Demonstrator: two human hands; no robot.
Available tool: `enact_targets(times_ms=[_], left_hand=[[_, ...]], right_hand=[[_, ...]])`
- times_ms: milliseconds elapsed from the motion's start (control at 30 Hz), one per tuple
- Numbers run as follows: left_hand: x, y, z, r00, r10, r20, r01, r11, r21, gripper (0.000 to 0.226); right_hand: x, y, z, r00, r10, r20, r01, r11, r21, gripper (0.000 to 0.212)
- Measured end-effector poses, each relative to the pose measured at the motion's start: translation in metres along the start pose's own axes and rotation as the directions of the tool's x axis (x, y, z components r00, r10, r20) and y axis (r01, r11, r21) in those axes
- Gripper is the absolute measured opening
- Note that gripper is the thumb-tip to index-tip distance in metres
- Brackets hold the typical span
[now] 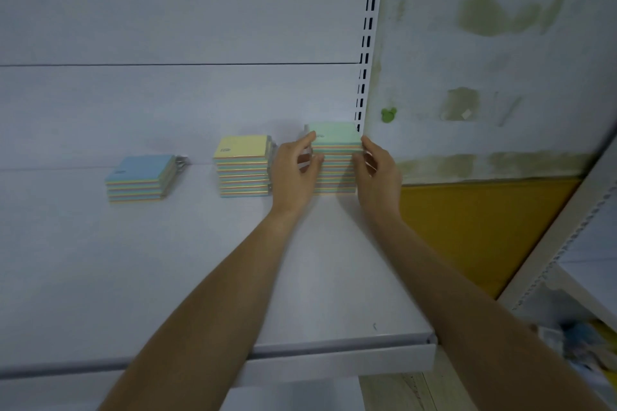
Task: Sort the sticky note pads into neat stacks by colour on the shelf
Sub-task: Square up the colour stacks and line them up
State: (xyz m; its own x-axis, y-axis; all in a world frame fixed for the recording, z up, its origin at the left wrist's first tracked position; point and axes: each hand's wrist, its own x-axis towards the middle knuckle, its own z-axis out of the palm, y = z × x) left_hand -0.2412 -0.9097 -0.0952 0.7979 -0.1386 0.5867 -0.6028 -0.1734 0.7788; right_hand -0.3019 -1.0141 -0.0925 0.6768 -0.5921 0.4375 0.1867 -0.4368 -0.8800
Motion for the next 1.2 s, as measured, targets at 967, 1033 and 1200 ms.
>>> enact_targets(times_ms=[967, 1033, 1200], left_hand=[[-0.003, -0.004, -0.009, 0.900, -0.388, 0.199, 0.368, 0.921, 0.128, 0.061], [-0.004, -0.002, -0.009, 0.913, -0.367, 0.178, 0.350, 0.929, 0.120, 0.058], [-0.005, -0.003, -0.009, 0.923, -0.341, 0.178, 0.323, 0.938, 0.121, 0.044]], right_hand=[[-0.003, 0.005, -0.003, 0.979, 0.157, 0.127, -0.116, 0.951, -0.285, 0.036], [-0.003, 0.005, -0.003, 0.985, 0.136, 0.106, -0.100, 0.952, -0.289, 0.027], [-0.004, 0.006, -0.004, 0.987, 0.106, 0.121, -0.065, 0.951, -0.301, 0.023]])
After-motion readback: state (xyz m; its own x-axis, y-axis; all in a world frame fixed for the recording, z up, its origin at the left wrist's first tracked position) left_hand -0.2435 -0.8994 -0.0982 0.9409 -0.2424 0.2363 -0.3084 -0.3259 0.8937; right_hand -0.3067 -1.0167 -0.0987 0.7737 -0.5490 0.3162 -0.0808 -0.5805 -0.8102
